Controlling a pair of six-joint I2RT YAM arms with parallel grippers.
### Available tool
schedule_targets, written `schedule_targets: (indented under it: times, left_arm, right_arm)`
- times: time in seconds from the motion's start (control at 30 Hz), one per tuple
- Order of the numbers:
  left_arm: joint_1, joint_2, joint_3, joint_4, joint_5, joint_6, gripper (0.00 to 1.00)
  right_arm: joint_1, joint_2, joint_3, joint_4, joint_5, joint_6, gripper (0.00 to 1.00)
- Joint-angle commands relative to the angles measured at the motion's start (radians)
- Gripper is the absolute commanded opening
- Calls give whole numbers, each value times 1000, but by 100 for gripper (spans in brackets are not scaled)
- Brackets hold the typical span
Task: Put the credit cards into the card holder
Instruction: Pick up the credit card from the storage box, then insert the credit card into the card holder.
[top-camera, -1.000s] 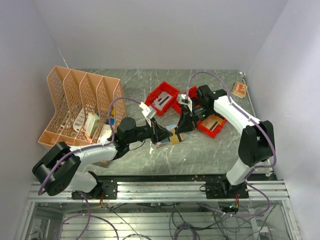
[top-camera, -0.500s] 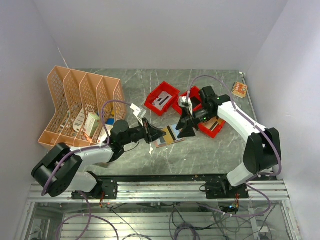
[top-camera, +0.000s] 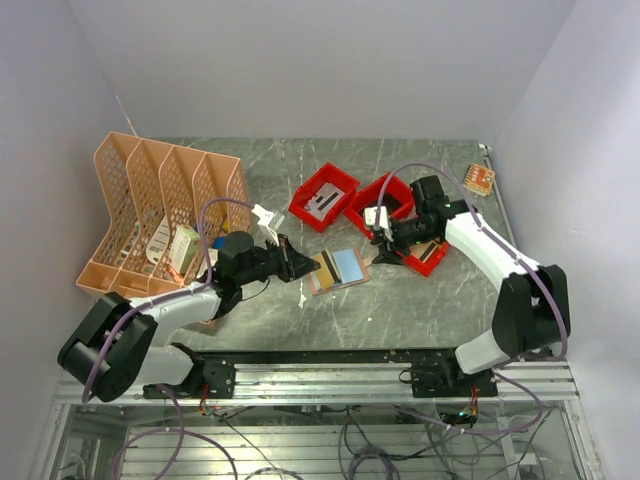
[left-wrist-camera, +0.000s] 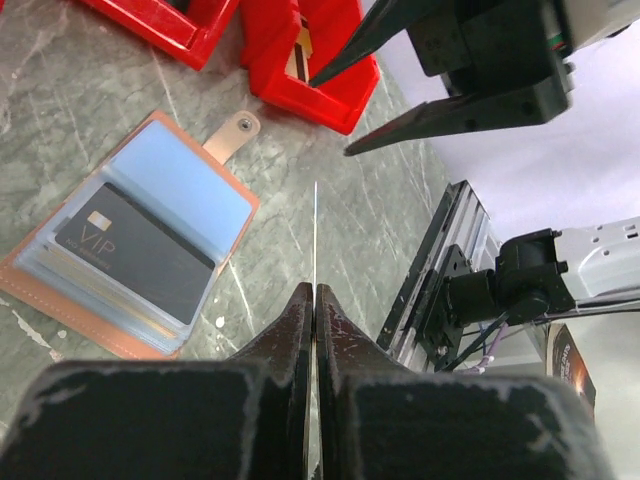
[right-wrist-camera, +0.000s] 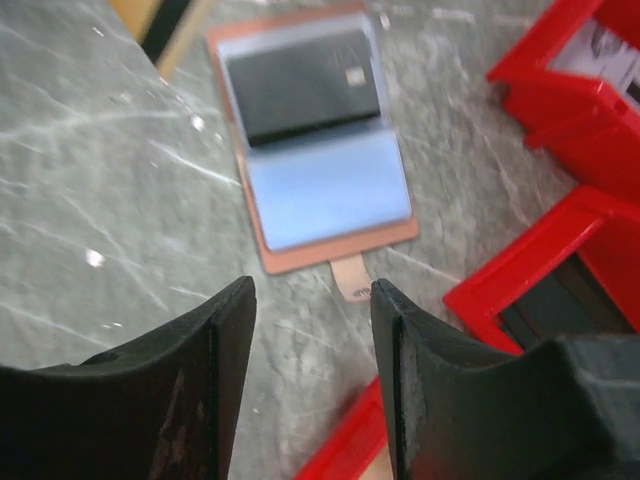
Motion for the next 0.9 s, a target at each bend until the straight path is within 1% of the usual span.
schedule_targets:
  times: [0.0, 0.1, 0.2, 0.3, 0.37, 0.53, 0.67, 0.87]
  left_arm:
    - [23, 36, 69, -73, 13, -41, 7]
    - [27, 62, 87, -64, 29, -74, 7]
    - [30, 85, 107, -76, 19, -80, 7]
    - [33, 128, 134, -95, 10, -75, 7]
    - [36, 162, 154, -108, 14, -76, 7]
    - [38, 208, 190, -125, 7, -84, 7]
    - [39, 215, 202, -157, -22, -75, 7]
    - [43, 251, 220, -176, -27, -73, 7]
  right_arm:
    - [17, 77, 32, 109, 179, -41, 46]
    - [27, 130, 36, 163, 255, -30, 36]
    - [39, 169, 47, 185, 299, -30, 26]
    - [56, 204, 59, 214, 332, -25, 14]
    - [64, 221, 74, 221, 321, -26, 11]
    - [96, 263, 109, 237, 335, -24, 7]
    - [104, 275, 119, 239, 295, -40, 8]
    - [114, 353, 133, 231, 362, -33, 6]
